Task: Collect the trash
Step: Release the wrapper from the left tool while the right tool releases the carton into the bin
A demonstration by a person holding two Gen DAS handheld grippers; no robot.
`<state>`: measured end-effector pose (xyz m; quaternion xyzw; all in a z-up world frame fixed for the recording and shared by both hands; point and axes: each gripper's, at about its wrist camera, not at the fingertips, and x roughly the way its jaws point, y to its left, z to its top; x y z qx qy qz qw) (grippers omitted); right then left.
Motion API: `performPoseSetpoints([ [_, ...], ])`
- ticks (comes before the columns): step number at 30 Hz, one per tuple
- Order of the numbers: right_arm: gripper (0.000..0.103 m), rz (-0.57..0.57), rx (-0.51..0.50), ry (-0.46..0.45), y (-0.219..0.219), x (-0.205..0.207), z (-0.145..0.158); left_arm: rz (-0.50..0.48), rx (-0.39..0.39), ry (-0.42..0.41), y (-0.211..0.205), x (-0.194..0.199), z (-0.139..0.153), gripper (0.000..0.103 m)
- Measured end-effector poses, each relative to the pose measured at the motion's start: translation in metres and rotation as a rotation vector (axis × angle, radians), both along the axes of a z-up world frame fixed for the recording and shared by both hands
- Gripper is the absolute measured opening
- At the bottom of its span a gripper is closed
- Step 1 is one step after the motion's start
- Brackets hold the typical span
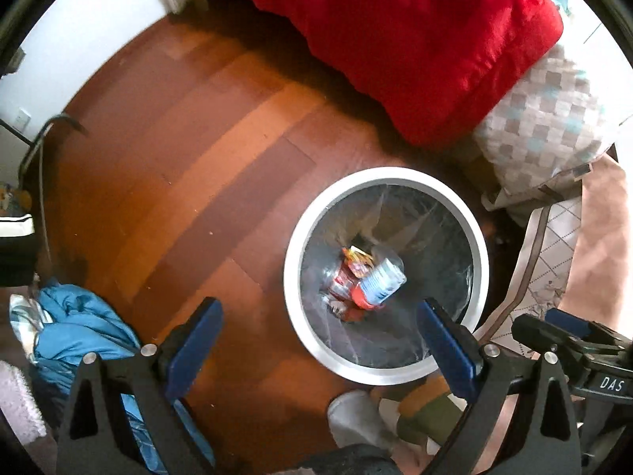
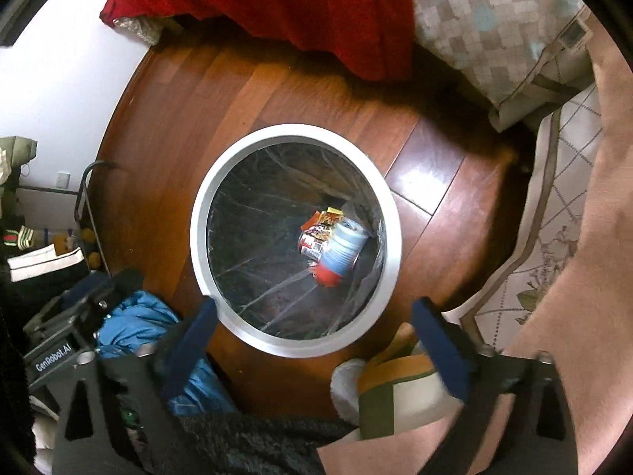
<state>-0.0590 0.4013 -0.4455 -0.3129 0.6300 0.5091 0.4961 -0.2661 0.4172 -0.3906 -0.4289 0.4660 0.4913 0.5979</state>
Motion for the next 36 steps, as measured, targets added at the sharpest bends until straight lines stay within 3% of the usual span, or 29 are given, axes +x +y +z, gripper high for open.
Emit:
performPoseSetpoints([
  [12, 0.103, 0.078, 0.014, -0.221, -0.039, -0.023, 0.034, -0.062, 0.072, 0.058, -0.037, 0.011, 0.035, 0.1],
  [21, 0.103, 0.057, 0.073, -0.244, -0.06, -0.023, 0.065, -0.076, 0.12, 0.032, -0.059, 0.012, 0.068, 0.1],
  [30, 0.103, 0.018, 0.199, -0.248, -0.093, -0.016, 0.138, -0.1, 0.204, -0.014, -0.087, 0.014, 0.126, 0.1],
  [36, 0.103, -0.05, 0.305, -0.172, -0.131, -0.003, 0.196, -0.121, 0.277, -0.014, -0.109, 0.016, 0.168, 0.1],
])
